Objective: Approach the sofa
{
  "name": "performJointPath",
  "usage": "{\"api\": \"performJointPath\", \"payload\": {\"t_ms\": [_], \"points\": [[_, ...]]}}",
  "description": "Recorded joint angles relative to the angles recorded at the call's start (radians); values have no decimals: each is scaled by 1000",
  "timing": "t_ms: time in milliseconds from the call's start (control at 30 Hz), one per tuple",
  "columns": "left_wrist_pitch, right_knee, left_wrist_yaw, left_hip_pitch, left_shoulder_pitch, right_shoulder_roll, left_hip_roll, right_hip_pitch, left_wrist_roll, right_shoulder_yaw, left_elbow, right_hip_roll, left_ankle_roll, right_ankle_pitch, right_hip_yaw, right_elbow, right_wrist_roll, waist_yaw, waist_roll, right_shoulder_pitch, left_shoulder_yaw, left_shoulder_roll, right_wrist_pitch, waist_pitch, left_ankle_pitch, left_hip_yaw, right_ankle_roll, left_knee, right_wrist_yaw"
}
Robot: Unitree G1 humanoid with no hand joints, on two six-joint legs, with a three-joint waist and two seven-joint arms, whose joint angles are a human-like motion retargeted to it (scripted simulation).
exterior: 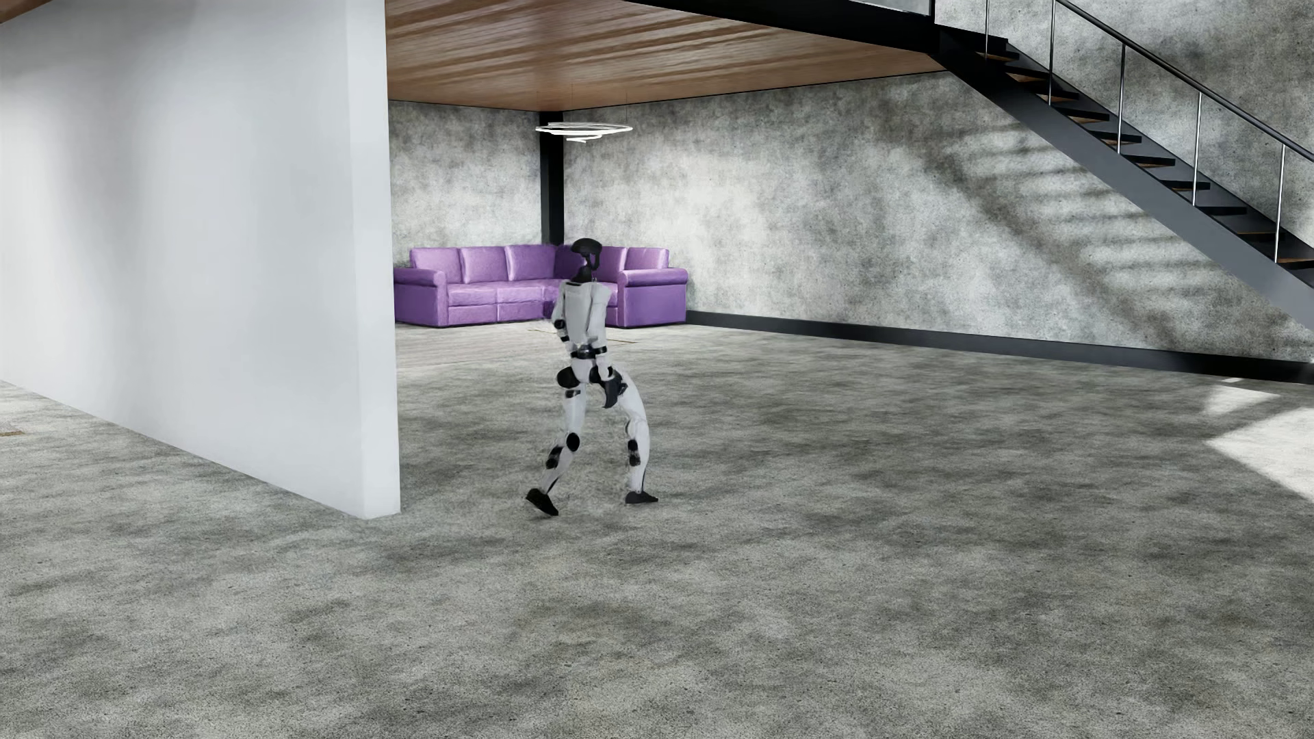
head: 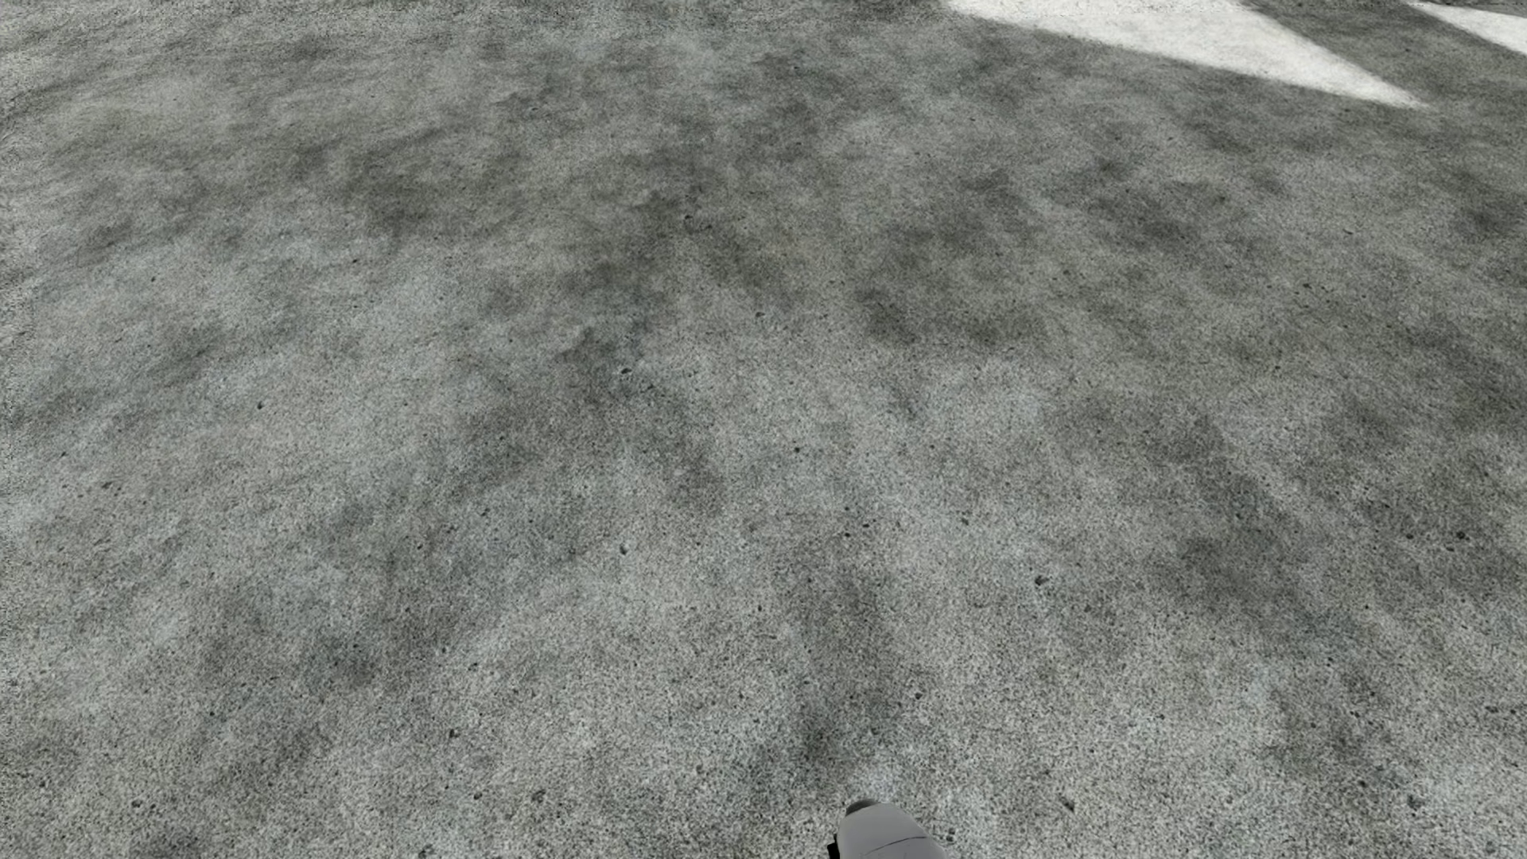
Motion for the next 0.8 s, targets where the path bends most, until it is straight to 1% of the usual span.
{"api": "performJointPath", "payload": {"t_ms": [33, 67, 100, 133, 167, 200, 233, 267, 300, 333, 367, 400, 433, 467, 500, 533, 567, 600, 633, 667, 700, 733, 767, 800], "points": [[0, 68, 0, -53, 9, -4, 15, 41, 0, 37, 52, 10, 0, -34, 0, 44, 0, -3, 30, -16, -59, -29, 0, 10, 224, 0, 0, 210, 0], [0, 102, 0, -144, 7, 5, 21, 79, 0, 43, 63, 12, 0, -84, 0, 70, 0, 36, 32, -30, -82, -37, 0, 18, 378, 0, 0, 414, 0], [0, 92, 0, -247, 2, 19, 41, 142, 0, 49, 73, 11, 0, -117, 0, 80, 0, 82, 35, -43, -125, -46, 0, 27, 435, 0, 0, 540, 0], [0, 53, 0, -347, 14, 33, 30, 230, 0, 56, 79, -18, 0, -130, 0, 70, 0, 126, 10, -48, -149, -53, 0, 34, 441, 0, 0, 573, 0], [0, 0, 0, -463, 17, 39, 37, 322, 0, 62, 142, -30, 0, -150, 0, 46, 0, 173, 2, -52, -143, -81, 0, 37, 435, 0, 0, 541, 0], [0, -59, 0, -558, 53, 36, 23, 412, 0, 84, 111, -50, 0, -190, 0, -13, 0, 235, -28, -45, -142, -75, 0, 34, 467, 0, 0, 421, 0], [0, -109, 0, -647, 71, 35, 31, 503, 0, 78, 145, -60, 0, -225, 0, -53, 0, 287, -46, -42, -171, -80, 0, 30, 494, 0, 0, 302, 0], [0, -146, 0, -718, 103, 24, 43, 585, 0, 83, 139, -69, 0, -254, 0, -109, 0, 354, -59, -39, -178, -69, 0, 27, 493, 0, 0, 176, 0], [0, -172, 0, -784, 128, 9, 58, 658, 0, 73, 139, -68, 0, -282, 0, -157, 0, 410, -59, -46, -171, -57, 0, 25, 425, 0, 0, 39, 0], [0, -186, 0, -828, 148, -14, 80, 718, 0, 81, 149, -65, 0, -305, 0, -182, 0, 477, -54, -65, -194, -46, 0, 22, 287, 0, 0, -85, 0], [0, -186, 0, -868, 179, -32, 117, 761, 0, 91, 175, -67, 0, -319, 0, -195, 0, 535, -62, -86, -171, -43, 0, 13, 101, 0, 0, -150, 0], [0, -179, 0, -880, 209, -38, 158, 810, 0, 95, 191, -78, 0, -300, 0, -190, 0, 593, -74, -110, -179, -27, 0, 20, 8, 0, 0, -171, 0], [0, -172, 0, -920, 239, -39, 176, 851, 0, 90, 226, -98, 0, -242, 0, -174, 0, 626, -93, -124, -174, -24, 0, 11, 189, 0, 0, -139, 0], [0, -137, 0, -985, 254, -32, 153, 865, 0, 60, 253, -125, 0, -128, 0, -164, 0, 619, -121, -124, -205, -21, 0, 0, 451, 0, 0, -34, 0], [0, -44, 0, -1009, 247, -15, 90, 828, 0, 45, 292, -160, 0, 41, 0, -136, 0, 597, -172, -118, -246, -22, 0, -9, 523, 0, 0, 53, 0], [0, 101, 0, -969, 230, -6, 49, 776, 0, 45, 312, -141, 0, 178, 0, -95, 0, 561, -173, -108, -279, -22, 0, -3, 476, 0, 0, 105, 0], [0, 286, 0, -929, 218, -4, -1, 660, 0, 71, 295, -129, 0, 197, 0, -72, 0, 529, -179, -111, -261, -20, 0, -4, 438, 0, 0, 135, 0], [0, 451, 0, -824, 203, -1, -58, 588, 0, 92, 289, -132, 0, 98, 0, -62, 0, 481, -185, -118, -209, -34, 0, 22, 407, 0, 0, 112, 0], [0, 568, 0, -721, 169, 3, -93, 477, 0, 100, 261, -87, 0, -38, 0, -53, 0, 439, -170, -111, -203, -35, 0, 36, 363, 0, 0, 79, 0], [0, 615, 0, -600, 141, 9, -129, 370, 0, 120, 207, -64, 0, -151, 0, -49, 0, 393, -160, -99, -203, -30, 0, 43, 294, 0, 0, 18, 0], [0, 597, 0, -511, 107, 15, -133, 244, 0, 126, 137, -37, 0, -217, 0, -54, 0, 331, -141, -87, -174, -23, 0, 32, 216, 0, 0, -31, 0], [0, 465, 0, -349, 94, 12, -101, 213, 0, 127, 63, 2, 0, -227, 0, -54, 0, 270, -111, -79, -110, -20, 0, 65, 151, 0, 0, -110, 0], [0, 317, 0, -247, 63, 12, -80, 158, 0, 131, 9, 6, 0, -219, 0, -60, 0, 210, -95, -64, -74, -15, 0, 66, 77, 0, 0, -160, 0], [0, 144, 0, -153, 27, 10, -67, 118, 0, 120, -40, -11, 0, -202, 0, -69, 0, 158, -87, -50, -34, -14, 0, 61, -13, 0, 0, -215, 0]]}}
